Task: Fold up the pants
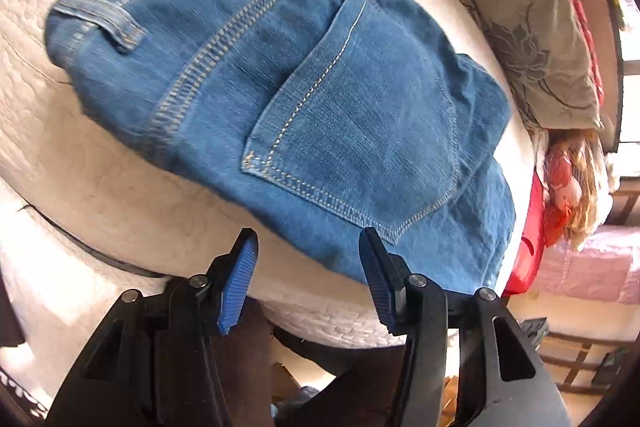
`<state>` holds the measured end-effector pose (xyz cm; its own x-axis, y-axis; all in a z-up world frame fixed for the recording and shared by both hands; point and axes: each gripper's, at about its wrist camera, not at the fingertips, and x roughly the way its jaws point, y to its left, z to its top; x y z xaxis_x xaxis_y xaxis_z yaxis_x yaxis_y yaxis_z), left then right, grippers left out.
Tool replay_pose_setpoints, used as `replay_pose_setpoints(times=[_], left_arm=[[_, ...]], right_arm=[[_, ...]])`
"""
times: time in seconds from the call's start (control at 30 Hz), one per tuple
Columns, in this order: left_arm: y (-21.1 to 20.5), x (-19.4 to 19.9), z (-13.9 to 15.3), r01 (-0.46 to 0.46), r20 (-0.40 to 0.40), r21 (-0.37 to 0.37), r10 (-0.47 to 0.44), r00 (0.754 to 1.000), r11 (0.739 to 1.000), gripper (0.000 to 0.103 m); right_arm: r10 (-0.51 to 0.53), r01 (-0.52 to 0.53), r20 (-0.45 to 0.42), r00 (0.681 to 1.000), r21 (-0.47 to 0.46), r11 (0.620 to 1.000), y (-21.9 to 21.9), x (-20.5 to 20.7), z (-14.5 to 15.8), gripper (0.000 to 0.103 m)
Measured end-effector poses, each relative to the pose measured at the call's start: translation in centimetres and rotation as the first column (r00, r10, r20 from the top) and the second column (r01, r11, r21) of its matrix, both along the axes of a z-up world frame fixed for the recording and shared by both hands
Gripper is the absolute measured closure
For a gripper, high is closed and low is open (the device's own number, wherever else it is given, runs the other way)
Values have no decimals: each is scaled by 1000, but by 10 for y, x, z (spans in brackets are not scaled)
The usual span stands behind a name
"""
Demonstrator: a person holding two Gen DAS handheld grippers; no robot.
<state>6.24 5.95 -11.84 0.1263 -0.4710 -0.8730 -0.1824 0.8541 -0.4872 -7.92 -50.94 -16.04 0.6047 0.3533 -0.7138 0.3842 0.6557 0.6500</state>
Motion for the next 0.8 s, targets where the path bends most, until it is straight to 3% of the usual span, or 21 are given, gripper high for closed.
replay_pose_setpoints(times=[0.13, 0.23, 0.33, 0.47, 0.6, 0.8], left_arm=[[55, 8, 38, -68, 116, -46, 73, 991, 997, 51], [90, 55, 47, -133, 158, 9, 130, 979, 991, 46], [114, 109, 30, -159, 107, 46, 153, 982, 986, 46], [126, 156, 6, -178, 46, 77, 175, 983, 981, 46], [122, 175, -8, -170, 10, 70, 169, 986, 983, 46], [94, 188, -19, -108, -20, 54, 109, 994, 993, 46]], right_arm=[[-73, 76, 77, 994, -29, 997, -21, 15, 37, 60], [-54, 57, 96, 994, -30, 998, -21, 53, 49, 53], [-18, 20, 71, 997, -26, 999, -11, 99, 45, 53], [-14, 13, -7, 1000, -109, 994, -1, 143, 31, 54], [10, -27, -86, 996, -195, 981, 6, 163, 17, 53], [42, -79, -125, 991, -311, 947, 19, 177, 11, 54]])
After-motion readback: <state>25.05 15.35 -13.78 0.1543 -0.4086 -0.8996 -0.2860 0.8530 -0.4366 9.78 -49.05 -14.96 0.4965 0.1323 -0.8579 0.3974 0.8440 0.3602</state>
